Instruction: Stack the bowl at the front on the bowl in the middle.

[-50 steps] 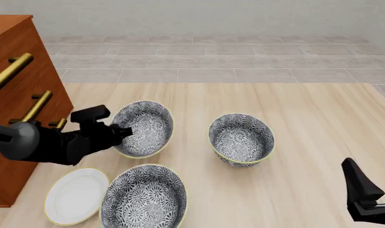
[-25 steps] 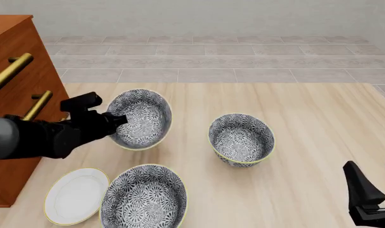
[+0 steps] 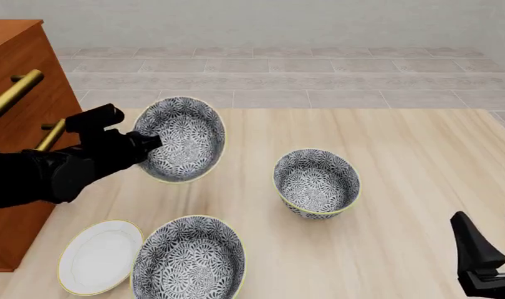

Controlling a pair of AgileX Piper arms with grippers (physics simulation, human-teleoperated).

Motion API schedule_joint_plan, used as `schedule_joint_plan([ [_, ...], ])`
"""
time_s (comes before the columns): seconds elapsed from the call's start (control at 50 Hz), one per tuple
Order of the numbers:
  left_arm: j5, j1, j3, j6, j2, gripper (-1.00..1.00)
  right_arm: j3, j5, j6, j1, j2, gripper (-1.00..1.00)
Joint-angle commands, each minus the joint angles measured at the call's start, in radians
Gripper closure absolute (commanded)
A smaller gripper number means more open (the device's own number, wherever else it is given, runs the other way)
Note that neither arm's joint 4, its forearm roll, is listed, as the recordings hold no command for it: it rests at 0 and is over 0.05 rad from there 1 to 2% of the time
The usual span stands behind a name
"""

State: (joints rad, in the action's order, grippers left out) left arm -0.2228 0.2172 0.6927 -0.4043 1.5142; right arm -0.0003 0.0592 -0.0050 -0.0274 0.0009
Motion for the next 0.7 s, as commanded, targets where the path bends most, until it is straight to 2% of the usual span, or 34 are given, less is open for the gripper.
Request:
schedule_joint_plan([
  [0.02, 0.028, 0.033, 0.014, 0.003, -0.074, 1.00, 0.000, -0.001, -0.001, 0.000, 0.000, -1.00],
  [0.48, 0.144, 0.189, 0.165, 0.032, -0.067, 1.00, 0.000, -0.001, 0.009, 0.007, 0.001, -1.00],
  [0.56, 0.157, 0.215, 0.189, 0.040, -0.063, 1.00, 0.000, -0.043, 0.011, 0.008, 0.042, -1.00],
  [0.7, 0.180, 0.262, 0.232, 0.050, -0.041, 1.00, 0.000, -0.047, 0.010, 0.009, 0.046, -1.00],
])
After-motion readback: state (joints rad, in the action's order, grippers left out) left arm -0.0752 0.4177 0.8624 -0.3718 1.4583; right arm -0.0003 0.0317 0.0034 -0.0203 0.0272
